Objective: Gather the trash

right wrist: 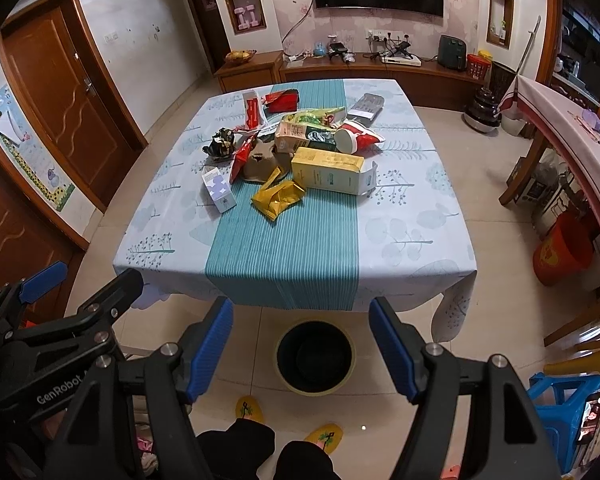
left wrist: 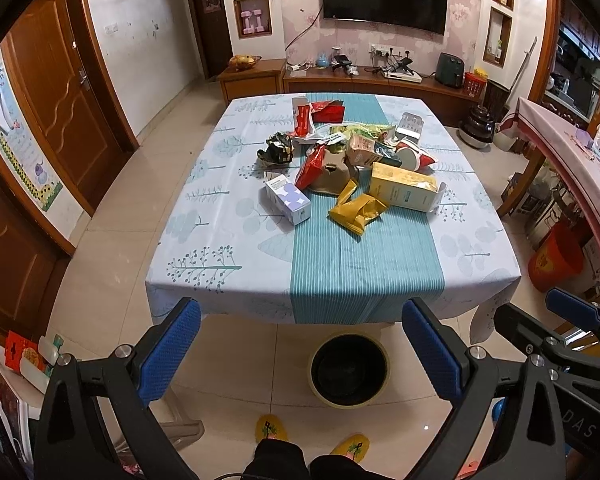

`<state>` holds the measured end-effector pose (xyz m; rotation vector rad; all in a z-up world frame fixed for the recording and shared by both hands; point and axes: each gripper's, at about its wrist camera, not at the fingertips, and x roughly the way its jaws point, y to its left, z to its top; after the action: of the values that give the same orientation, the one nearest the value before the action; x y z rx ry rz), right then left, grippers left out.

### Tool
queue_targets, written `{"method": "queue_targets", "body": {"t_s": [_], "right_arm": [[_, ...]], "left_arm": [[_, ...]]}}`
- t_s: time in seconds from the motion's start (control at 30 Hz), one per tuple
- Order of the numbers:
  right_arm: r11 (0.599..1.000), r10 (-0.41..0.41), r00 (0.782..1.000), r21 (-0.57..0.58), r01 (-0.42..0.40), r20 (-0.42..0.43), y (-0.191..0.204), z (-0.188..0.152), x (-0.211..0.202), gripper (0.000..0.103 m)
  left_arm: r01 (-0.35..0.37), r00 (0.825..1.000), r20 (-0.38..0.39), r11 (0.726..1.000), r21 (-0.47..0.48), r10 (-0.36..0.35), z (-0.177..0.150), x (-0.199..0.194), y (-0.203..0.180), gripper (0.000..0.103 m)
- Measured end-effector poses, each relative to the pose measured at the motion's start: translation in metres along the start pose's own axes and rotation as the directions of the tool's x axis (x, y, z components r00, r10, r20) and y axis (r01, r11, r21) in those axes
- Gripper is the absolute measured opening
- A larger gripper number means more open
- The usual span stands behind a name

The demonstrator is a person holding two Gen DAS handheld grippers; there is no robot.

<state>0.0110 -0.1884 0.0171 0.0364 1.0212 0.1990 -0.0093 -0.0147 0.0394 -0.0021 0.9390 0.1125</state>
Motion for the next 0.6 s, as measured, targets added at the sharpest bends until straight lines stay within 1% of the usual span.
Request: {"method": "queue_targets", "body": {"t_s": [0.6], "right_arm": [[1.0,0.011,0.999,-0.005,-0.011,0.042,-0.003,0.014,-0.01,0.071]], "left_arm": [[-0.007,0.999,0.042,1.0,0.0,0.007,0.012,-0.002,-0.001,0.099]]}}
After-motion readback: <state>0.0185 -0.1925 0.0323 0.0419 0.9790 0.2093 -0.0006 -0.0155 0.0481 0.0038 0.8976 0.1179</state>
